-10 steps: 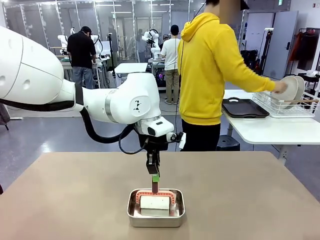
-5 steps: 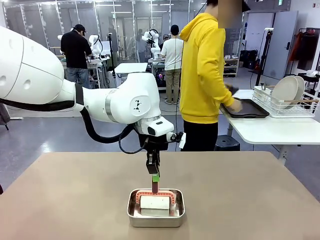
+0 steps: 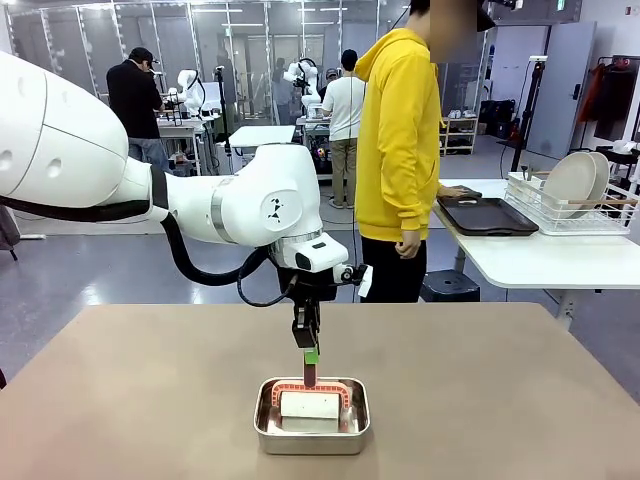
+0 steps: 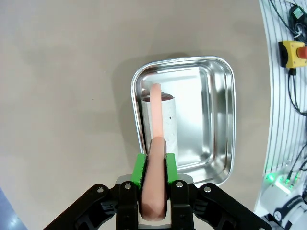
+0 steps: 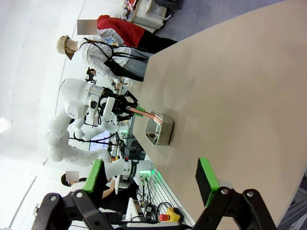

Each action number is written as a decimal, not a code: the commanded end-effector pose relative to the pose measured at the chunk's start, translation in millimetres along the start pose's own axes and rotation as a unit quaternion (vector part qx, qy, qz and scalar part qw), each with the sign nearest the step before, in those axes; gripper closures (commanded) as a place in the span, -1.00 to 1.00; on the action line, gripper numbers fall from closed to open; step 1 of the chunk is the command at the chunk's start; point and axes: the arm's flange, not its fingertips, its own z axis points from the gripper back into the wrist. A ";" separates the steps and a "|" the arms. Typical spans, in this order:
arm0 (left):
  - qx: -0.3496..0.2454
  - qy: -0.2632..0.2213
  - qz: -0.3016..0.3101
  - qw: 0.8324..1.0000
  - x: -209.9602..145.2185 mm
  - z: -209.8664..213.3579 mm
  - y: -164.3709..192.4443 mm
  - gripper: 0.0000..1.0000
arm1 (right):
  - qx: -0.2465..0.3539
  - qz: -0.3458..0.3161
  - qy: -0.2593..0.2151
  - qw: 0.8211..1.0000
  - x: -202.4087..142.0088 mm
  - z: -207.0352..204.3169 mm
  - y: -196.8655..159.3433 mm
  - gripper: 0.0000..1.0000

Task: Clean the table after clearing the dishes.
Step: Place the Lint Roller back on top of the Airtight Container.

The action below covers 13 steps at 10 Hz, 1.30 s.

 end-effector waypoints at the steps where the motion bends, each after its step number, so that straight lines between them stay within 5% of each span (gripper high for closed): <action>1: 0.004 -0.001 0.003 1.000 -1.3 -0.9 1.3 0.58 | 0.001 -0.003 -0.005 1.000 -3.5 -3.7 5.0 -0.90; 2: 0.000 0.000 0.000 1.000 0.0 0.0 0.0 0.58 | 0.001 -0.003 -0.005 1.000 -3.5 -3.7 5.0 -0.90; 3: 0.009 0.004 0.005 1.000 -1.4 6.1 0.6 -0.01 | 0.001 -0.003 -0.005 1.000 -3.5 -3.7 5.0 -0.90; 4: 0.019 0.005 0.000 1.000 -2.7 14.2 0.9 -0.18 | 0.001 -0.003 -0.005 1.000 -3.5 -3.7 5.0 -0.90; 5: 0.024 0.008 0.000 1.000 -3.3 22.8 0.7 -0.76 | 0.001 -0.003 -0.005 1.000 -3.5 -3.7 5.0 -0.90; 6: 0.030 0.012 0.001 0.999 -4.3 31.8 0.4 -0.92 | 0.001 -0.003 -0.005 1.000 -3.5 -3.7 5.0 -0.90; 10: 0.017 -0.008 0.015 1.000 -18.0 77.5 -13.5 -1.00 | 0.001 -0.003 -0.005 1.000 -3.5 -3.7 5.0 -0.90; 13: 0.032 -0.031 0.088 0.995 -54.0 96.8 -26.3 -1.00 | 0.001 -0.003 -0.005 1.000 -3.5 -3.7 5.0 -0.90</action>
